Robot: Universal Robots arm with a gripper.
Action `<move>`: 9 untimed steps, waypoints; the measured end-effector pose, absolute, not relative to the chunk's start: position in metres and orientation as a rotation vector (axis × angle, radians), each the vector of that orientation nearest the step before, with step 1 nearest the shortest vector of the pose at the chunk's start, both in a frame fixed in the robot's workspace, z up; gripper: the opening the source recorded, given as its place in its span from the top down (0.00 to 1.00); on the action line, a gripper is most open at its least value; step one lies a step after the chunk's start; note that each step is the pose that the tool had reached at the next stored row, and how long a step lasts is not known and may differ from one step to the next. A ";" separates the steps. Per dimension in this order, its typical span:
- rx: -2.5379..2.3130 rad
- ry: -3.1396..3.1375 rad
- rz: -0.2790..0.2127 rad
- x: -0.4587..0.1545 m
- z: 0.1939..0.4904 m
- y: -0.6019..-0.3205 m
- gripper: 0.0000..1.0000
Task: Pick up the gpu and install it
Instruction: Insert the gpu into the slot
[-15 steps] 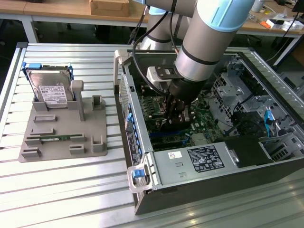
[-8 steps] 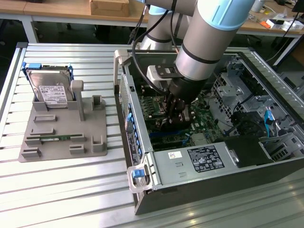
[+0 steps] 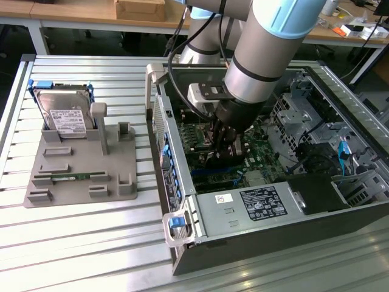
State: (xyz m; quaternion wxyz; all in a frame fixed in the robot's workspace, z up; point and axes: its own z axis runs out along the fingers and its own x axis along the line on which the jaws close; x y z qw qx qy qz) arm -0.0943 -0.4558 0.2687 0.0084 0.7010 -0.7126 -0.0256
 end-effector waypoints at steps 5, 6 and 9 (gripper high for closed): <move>2.190 -2.226 -0.079 -0.094 0.272 -0.456 0.74; 2.190 -2.226 -0.079 -0.094 0.272 -0.456 0.74; 2.190 -2.226 -0.079 -0.094 0.272 -0.456 0.74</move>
